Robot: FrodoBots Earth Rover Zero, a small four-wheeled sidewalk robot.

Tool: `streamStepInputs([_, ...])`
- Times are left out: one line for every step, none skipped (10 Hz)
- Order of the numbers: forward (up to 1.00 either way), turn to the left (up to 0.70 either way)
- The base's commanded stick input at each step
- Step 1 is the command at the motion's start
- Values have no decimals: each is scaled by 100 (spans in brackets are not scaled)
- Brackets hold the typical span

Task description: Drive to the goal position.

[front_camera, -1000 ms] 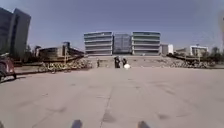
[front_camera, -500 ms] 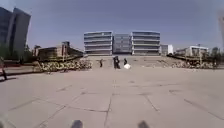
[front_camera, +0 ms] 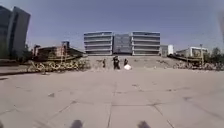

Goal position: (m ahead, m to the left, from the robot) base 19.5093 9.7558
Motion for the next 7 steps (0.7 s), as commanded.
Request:
streamStepInputs([100,0])
streamStepInputs([100,0])
streamStepInputs([100,0])
streamStepInputs([100,0])
streamStepInputs([100,0])
streamStepInputs([100,0])
streamStepInputs([100,4])
